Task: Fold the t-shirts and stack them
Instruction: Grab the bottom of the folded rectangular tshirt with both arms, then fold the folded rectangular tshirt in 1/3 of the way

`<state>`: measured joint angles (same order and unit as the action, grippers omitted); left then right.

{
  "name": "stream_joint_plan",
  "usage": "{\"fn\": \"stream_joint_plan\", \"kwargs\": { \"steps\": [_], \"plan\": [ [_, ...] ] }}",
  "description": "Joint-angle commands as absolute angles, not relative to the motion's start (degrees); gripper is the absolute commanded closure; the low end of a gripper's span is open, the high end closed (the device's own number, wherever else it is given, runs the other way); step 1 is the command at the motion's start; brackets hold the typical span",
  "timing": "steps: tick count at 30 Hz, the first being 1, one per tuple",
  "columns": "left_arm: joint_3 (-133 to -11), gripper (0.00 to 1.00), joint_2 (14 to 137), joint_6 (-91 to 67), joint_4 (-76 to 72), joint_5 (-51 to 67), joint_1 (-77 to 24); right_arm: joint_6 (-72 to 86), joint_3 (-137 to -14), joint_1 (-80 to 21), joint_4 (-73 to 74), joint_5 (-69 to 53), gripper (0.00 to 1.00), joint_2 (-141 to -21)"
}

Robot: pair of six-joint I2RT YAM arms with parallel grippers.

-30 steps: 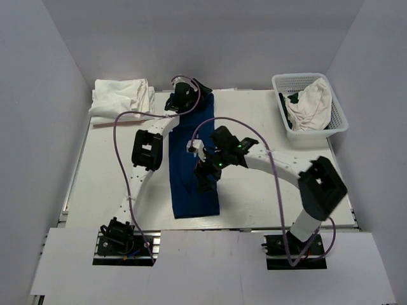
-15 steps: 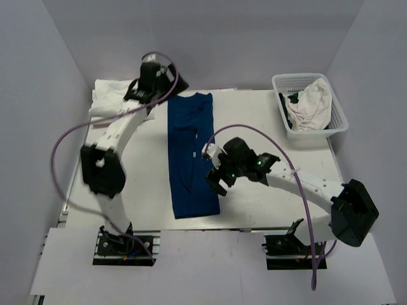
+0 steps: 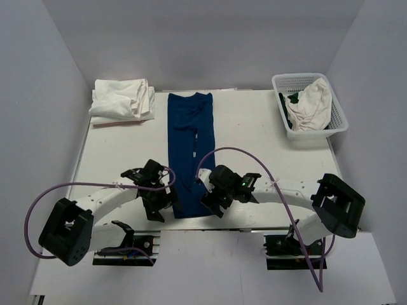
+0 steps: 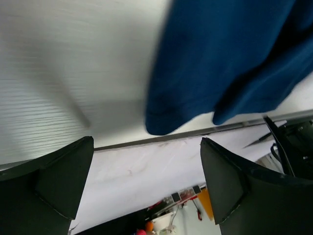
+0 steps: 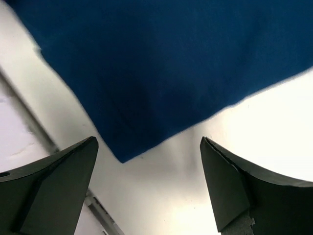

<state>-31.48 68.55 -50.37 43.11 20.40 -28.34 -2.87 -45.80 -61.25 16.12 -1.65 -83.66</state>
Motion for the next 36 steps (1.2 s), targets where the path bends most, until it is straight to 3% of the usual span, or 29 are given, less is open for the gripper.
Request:
{"fn": "stream_joint_plan", "kwargs": {
  "steps": [1,7,8,10,13,14,15,17,18,23,26,36],
  "plan": [
    [-33.05,0.0,69.33,-53.96,38.77,23.47,-31.37,1.4,-42.99,-61.79,12.75,4.48,0.1,-84.11],
    [-34.1,0.24,79.18,-51.24,39.46,18.72,-35.86,0.62,-42.36,-62.58,11.25,3.43,0.13,-85.08],
    [-34.71,0.38,81.19,-51.24,38.85,18.11,-36.56,0.88,-42.62,-62.67,11.51,4.65,0.13,-85.77],
    [-35.24,0.5,82.52,-51.24,38.85,17.58,-37.09,1.05,-43.07,-63.02,12.83,4.14,0.16,-85.61],
    [-34.63,0.66,83.14,-51.94,38.14,15.74,-37.71,1.32,-42.8,-63.54,12.92,2.56,0.27,-85.08],
    [-34.63,0.71,84.01,-51.94,38.14,14.43,-37.71,1.23,-43.06,-63.89,13.44,2.2,0.38,-84.9],
    [-35.33,0.84,84.55,-52.55,38.67,13.72,-37.71,0.88,-42.89,-63.98,13.8,0.89,0.45,-84.82],
    [-36.64,0.96,86.39,-52.56,39.81,11.62,-37.71,-1.3,-42.89,-64.33,13.89,0.53,0.56,-84.47],
    [-38.13,1.0,86.4,-52.56,41.64,10.82,-37.71,-1.75,-43.06,-64.68,14.93,-2.61,0.67,-84.46],
    [-39.98,1.0,84.56,-52.56,43.51,10.2,-38.23,-5.36,-44.73,-65.3,16.44,-4.22,0.82,-86.21],
    [-41.04,1.0,79.38,-52.56,44.12,11.42,-38.23,-5.71,-46.31,-65.83,18.54,-4.74,1.0,-86.4],
    [-48.52,1.0,73.56,-51.77,57.3,14.15,-39.9,-2.03,-56.51,-67.15,34.1,-8.7,1.0,-82.88]
  ]
}}
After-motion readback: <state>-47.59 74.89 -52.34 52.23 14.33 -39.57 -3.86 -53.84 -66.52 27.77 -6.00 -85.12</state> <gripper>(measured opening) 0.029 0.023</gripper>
